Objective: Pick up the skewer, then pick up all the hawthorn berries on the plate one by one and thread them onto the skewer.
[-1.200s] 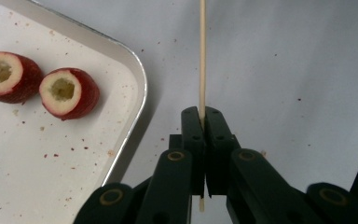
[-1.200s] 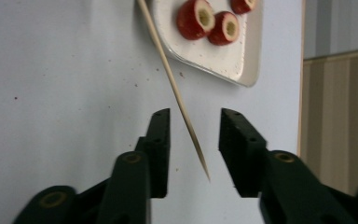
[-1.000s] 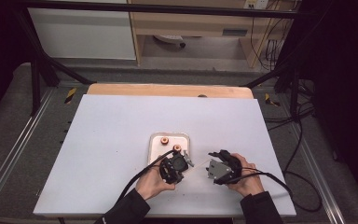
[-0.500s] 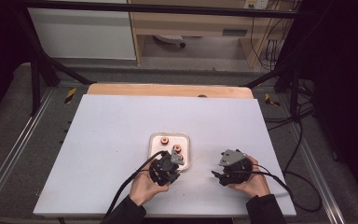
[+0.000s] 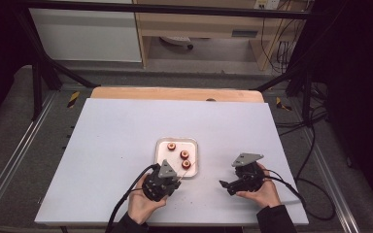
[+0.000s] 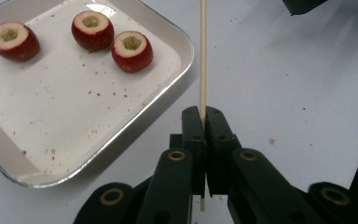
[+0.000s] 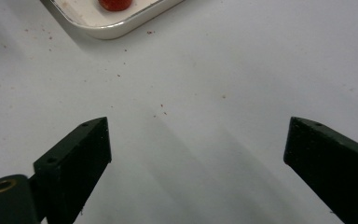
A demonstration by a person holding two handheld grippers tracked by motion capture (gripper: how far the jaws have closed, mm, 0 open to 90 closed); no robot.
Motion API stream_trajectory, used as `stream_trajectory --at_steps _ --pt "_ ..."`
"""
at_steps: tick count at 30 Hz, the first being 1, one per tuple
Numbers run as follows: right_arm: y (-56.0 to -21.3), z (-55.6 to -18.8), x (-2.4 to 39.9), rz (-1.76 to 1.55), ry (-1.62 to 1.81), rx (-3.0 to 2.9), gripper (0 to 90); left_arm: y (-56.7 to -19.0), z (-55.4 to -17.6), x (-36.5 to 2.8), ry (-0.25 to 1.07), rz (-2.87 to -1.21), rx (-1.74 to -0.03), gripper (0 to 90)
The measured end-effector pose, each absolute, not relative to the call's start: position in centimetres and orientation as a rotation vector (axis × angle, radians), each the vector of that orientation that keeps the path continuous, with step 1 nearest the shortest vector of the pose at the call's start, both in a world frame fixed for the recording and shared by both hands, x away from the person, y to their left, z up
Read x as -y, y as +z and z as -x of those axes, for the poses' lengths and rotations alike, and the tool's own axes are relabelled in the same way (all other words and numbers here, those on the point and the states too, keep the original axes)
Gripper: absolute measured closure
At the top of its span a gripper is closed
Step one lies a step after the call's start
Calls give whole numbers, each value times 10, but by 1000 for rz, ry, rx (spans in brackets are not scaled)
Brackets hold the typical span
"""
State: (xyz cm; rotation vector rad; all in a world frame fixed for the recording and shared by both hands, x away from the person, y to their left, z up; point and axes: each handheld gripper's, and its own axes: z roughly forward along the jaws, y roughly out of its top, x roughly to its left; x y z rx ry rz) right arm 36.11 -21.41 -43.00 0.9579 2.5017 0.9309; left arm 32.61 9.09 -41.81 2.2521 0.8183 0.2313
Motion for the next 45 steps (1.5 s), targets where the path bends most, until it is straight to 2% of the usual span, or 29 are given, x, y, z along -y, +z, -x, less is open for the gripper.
stream_trajectory --at_steps 5,19,39,45 --pt "-428 -363 212 -1053 999 -2499 39 -424 -321 -102 240 -2205 -862 881" --pt "-417 -372 198 -1182 1065 -2477 12 -430 -310 -126 268 -2118 -930 880" --pt "-404 -393 147 -1284 1044 -2487 9 -437 -310 -149 280 -2085 -970 880" --pt "-401 -401 127 -1291 1034 -2504 36 -438 -311 -153 289 -2088 -970 880"
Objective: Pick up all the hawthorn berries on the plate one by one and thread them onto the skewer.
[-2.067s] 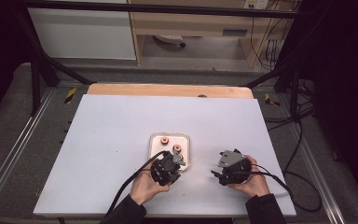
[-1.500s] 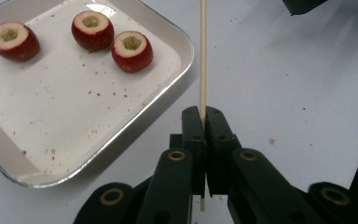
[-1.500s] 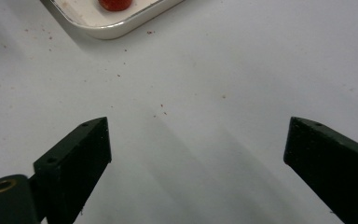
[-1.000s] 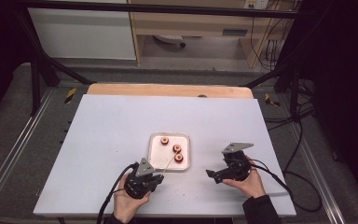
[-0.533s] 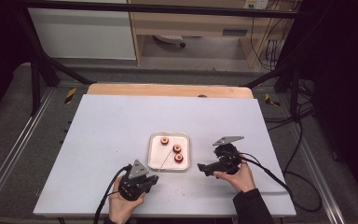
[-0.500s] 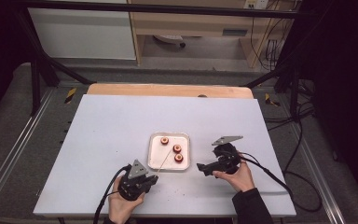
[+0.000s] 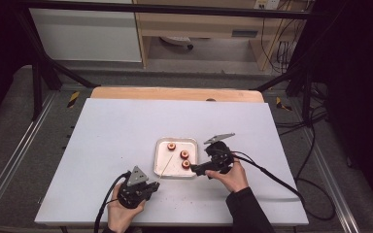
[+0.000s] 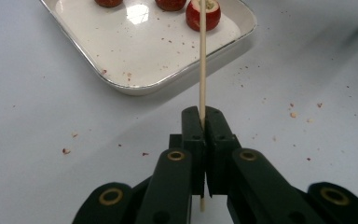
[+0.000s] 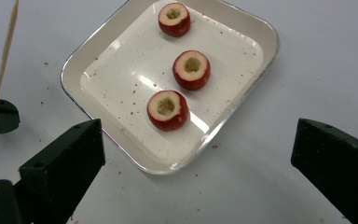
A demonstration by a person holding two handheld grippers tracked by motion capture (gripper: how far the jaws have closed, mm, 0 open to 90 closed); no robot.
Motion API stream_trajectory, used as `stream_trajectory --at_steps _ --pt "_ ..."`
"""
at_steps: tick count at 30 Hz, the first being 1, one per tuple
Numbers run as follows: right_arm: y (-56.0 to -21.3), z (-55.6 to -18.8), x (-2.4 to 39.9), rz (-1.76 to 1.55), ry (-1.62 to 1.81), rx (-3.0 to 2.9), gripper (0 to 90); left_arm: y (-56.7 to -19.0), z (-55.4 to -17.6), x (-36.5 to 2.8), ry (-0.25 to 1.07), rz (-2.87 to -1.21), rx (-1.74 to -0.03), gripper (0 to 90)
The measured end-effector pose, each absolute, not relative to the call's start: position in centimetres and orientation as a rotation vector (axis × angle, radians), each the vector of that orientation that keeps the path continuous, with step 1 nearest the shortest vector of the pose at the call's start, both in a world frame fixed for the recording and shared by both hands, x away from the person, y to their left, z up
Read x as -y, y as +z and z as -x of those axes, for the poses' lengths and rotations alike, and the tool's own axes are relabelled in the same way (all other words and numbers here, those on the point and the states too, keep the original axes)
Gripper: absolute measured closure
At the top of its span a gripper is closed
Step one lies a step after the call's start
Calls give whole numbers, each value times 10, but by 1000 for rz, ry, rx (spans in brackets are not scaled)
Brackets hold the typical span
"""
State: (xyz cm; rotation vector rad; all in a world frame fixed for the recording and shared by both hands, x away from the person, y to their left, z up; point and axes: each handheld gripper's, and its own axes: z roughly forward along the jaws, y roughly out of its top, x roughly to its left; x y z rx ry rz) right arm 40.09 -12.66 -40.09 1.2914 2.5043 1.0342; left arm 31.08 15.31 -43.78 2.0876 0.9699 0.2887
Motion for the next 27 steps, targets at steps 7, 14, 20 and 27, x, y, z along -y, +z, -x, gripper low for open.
stream_trajectory --at_steps 7,14,20,27 --pt "-400 -411 104 -1321 985 -2555 114 -439 -310 -157 287 -2089 -970 880" --pt "-405 -419 82 -1294 883 -2615 229 -441 -310 -157 281 -2091 -968 880" --pt "-411 -424 75 -1305 829 -2637 331 -441 -309 -159 281 -2085 -964 880" --pt "-415 -427 70 -1327 790 -2646 460 -442 -309 -158 277 -2099 -965 881"
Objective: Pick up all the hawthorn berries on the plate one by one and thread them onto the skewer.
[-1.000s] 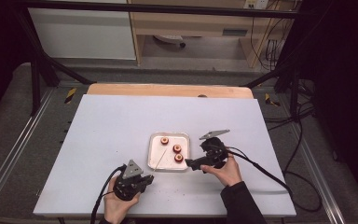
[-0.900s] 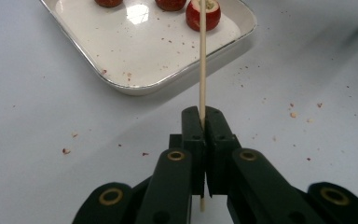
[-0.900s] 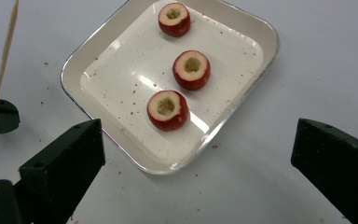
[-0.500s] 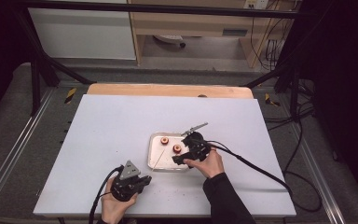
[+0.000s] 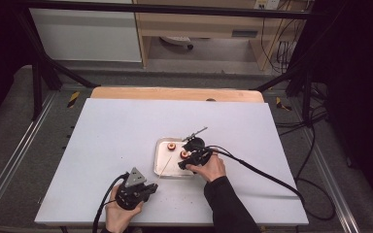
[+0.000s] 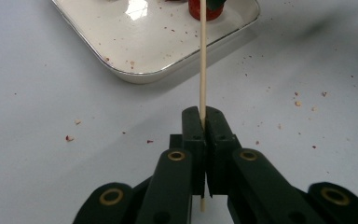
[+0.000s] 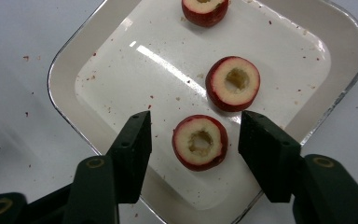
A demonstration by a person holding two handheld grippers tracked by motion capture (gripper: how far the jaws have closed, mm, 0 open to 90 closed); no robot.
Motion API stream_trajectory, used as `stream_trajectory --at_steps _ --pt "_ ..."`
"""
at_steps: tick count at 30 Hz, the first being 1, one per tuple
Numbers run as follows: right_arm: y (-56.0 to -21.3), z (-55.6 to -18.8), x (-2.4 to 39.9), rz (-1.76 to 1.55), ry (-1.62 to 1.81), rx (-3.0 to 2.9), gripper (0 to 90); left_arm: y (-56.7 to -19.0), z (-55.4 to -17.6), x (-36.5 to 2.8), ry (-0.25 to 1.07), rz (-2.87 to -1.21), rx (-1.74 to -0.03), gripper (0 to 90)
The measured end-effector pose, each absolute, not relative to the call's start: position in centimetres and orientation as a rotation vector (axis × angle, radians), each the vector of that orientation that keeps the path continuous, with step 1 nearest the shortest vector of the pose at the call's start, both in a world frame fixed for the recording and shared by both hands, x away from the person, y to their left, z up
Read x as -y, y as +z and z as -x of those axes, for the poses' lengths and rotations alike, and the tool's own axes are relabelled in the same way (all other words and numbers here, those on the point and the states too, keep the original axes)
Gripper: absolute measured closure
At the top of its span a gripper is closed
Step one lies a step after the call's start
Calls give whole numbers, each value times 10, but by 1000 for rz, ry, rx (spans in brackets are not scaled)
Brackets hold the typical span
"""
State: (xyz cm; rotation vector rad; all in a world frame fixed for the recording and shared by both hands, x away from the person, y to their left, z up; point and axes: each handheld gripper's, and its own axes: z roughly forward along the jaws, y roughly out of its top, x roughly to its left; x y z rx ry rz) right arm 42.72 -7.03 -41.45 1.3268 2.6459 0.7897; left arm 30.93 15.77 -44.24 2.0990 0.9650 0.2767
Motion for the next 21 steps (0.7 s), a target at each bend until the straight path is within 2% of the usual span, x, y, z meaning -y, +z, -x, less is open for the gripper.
stream_trajectory --at_steps 11,21 --pt "-420 -433 69 -1393 735 -2653 563 -443 -309 -155 270 -2109 -957 880" --pt "-422 -435 69 -1443 712 -2651 593 -443 -309 -155 274 -2108 -959 881"
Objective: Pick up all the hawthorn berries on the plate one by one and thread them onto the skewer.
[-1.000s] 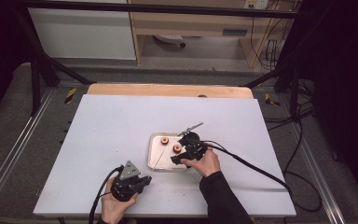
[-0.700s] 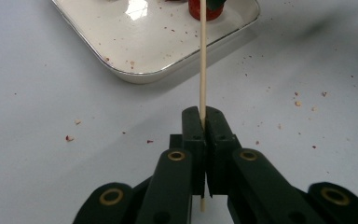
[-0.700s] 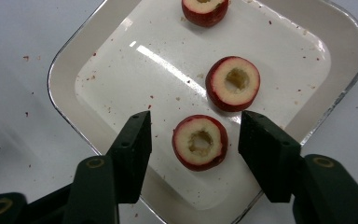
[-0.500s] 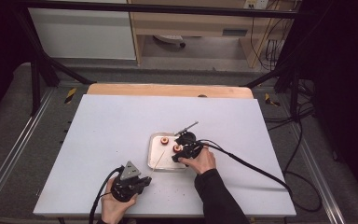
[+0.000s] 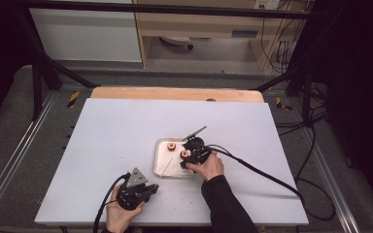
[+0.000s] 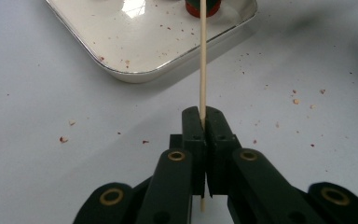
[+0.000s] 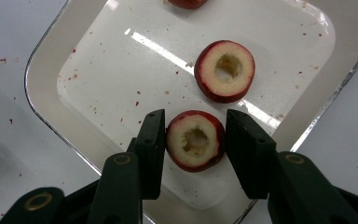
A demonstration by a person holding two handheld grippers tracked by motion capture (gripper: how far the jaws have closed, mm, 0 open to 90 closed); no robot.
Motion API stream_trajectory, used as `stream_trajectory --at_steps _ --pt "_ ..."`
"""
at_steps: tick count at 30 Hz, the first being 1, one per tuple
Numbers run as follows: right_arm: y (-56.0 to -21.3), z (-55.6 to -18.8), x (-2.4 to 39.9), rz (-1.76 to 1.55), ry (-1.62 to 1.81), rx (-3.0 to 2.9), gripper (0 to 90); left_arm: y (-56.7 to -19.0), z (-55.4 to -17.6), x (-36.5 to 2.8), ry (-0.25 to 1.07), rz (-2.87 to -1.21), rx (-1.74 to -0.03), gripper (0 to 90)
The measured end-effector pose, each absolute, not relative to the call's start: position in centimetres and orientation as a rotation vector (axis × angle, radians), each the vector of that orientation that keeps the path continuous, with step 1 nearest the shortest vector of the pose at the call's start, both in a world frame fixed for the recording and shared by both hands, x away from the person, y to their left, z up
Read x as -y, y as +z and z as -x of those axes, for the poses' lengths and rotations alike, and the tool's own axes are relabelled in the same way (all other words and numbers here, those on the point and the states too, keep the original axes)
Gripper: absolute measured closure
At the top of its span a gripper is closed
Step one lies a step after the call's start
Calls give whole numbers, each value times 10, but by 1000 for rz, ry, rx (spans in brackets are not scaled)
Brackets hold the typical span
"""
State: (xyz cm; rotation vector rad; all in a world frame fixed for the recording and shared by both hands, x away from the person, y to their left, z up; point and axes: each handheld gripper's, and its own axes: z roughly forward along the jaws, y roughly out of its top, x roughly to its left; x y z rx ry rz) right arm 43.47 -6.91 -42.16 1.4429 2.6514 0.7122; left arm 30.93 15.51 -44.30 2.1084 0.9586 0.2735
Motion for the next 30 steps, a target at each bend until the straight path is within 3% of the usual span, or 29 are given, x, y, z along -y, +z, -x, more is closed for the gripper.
stream_trajectory --at_steps 11,30 --pt "-402 -426 79 -1448 872 -2580 595 -442 -308 -152 283 -2086 -966 881" --pt "-384 -410 119 -1465 1491 -2212 596 -441 -308 -122 249 -1983 -1023 881"
